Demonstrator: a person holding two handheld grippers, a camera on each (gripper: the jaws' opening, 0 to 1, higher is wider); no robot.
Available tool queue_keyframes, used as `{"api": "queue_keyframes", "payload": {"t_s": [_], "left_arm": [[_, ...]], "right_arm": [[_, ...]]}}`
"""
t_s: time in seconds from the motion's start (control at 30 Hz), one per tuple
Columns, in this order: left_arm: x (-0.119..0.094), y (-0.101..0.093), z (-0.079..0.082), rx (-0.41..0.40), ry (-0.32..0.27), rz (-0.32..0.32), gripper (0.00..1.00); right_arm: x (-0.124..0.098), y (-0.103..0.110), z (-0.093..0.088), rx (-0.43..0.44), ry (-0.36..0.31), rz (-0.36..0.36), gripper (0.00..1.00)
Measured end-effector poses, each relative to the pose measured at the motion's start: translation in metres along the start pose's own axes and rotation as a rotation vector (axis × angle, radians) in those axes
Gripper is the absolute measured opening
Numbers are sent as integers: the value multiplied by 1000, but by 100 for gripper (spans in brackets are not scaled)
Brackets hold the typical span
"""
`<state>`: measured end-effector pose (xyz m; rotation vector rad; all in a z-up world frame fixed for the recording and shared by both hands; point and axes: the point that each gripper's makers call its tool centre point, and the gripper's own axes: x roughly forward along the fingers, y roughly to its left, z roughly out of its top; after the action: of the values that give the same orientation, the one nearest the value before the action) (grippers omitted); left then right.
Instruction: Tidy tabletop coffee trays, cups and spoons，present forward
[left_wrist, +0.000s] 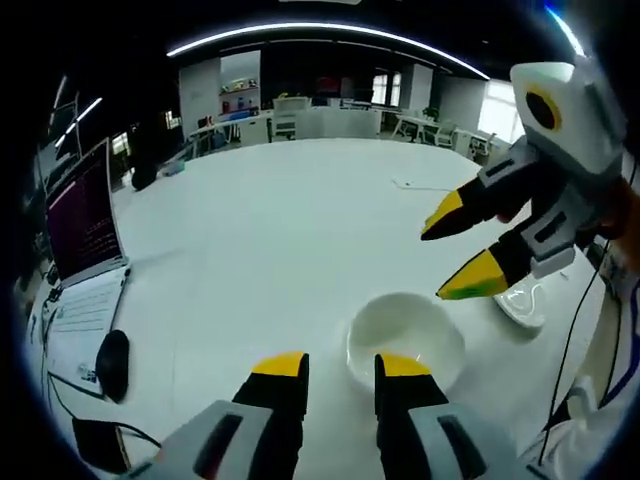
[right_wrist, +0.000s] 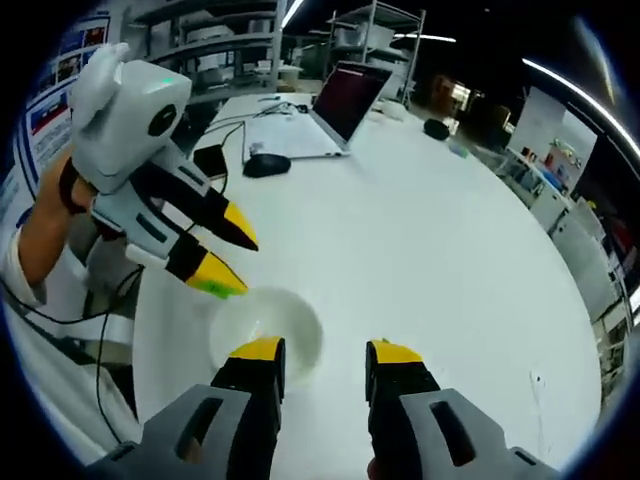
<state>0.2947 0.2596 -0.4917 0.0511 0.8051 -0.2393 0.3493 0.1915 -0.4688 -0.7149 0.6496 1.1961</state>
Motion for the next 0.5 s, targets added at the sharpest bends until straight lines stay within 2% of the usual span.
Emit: {"api": "queue_keyframes", "payload": {"t_s": [0.17, 0.5], "left_arm": [[4, -2, -4, -5, 8, -6, 28], [18, -6, -8, -9, 39, -15, 28]], "right_arm": [[6, 0, -7, -9, 18, -16, 31], [22, 11, -29, 55, 90, 53, 30]]}}
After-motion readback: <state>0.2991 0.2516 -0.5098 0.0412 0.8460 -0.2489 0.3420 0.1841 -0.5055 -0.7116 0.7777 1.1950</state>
